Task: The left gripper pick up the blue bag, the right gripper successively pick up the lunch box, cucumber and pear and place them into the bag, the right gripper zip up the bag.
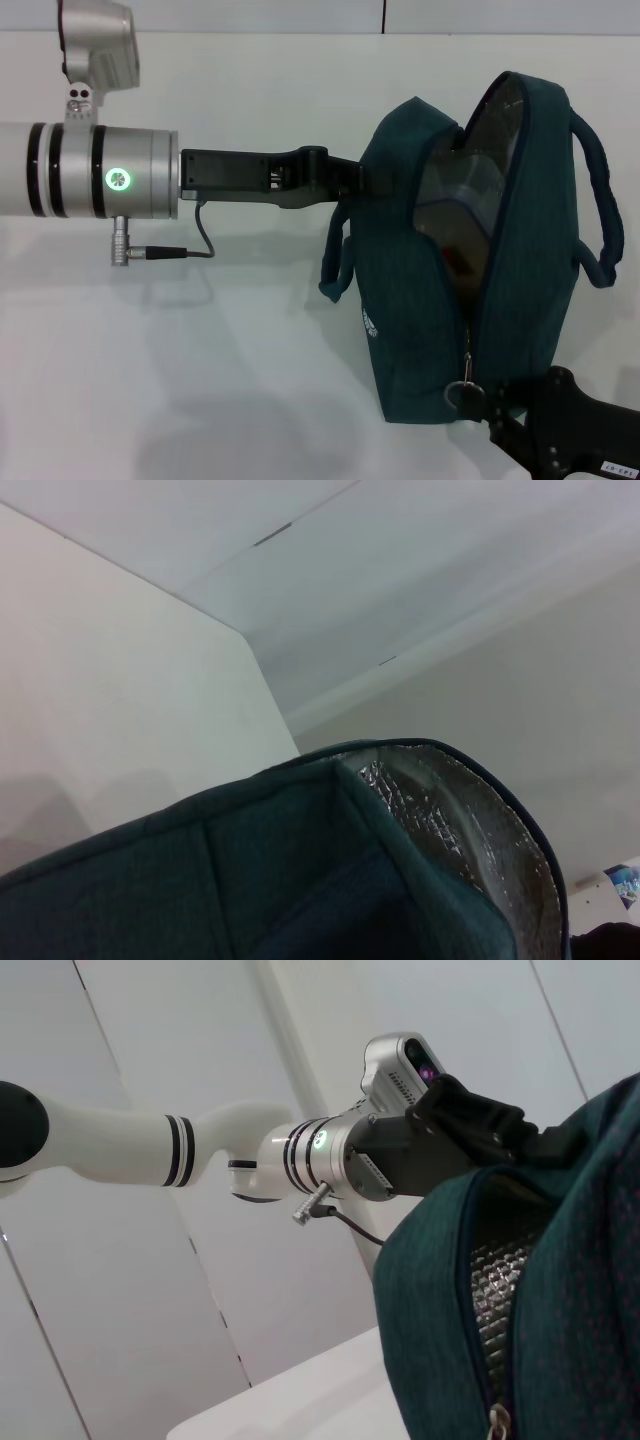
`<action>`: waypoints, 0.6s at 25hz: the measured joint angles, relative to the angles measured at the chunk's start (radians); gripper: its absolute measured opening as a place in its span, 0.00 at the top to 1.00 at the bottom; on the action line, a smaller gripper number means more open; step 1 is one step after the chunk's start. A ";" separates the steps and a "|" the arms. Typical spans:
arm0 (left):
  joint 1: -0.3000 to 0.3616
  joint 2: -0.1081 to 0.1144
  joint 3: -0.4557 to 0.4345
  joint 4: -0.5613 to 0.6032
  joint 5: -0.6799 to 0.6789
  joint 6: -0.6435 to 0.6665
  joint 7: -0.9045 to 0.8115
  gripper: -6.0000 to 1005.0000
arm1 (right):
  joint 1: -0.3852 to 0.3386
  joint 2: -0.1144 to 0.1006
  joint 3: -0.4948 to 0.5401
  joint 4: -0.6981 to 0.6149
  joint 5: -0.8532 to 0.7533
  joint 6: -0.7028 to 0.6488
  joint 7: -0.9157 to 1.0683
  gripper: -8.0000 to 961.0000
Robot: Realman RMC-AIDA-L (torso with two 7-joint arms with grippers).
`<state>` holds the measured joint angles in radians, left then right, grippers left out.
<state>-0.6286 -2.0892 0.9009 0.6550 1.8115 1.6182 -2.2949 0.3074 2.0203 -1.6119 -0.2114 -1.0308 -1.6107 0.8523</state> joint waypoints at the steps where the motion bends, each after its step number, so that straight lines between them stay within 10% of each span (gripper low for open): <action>1: 0.000 0.000 0.000 0.000 0.000 0.000 0.000 0.94 | -0.001 0.000 0.001 0.000 0.000 0.000 0.000 0.96; 15: 0.004 0.001 -0.001 0.002 0.000 -0.002 0.002 0.94 | -0.034 -0.008 0.021 -0.004 0.006 -0.039 -0.028 0.98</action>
<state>-0.6247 -2.0878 0.8996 0.6567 1.8114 1.6166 -2.2932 0.2731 2.0126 -1.5910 -0.2155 -1.0247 -1.6501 0.8246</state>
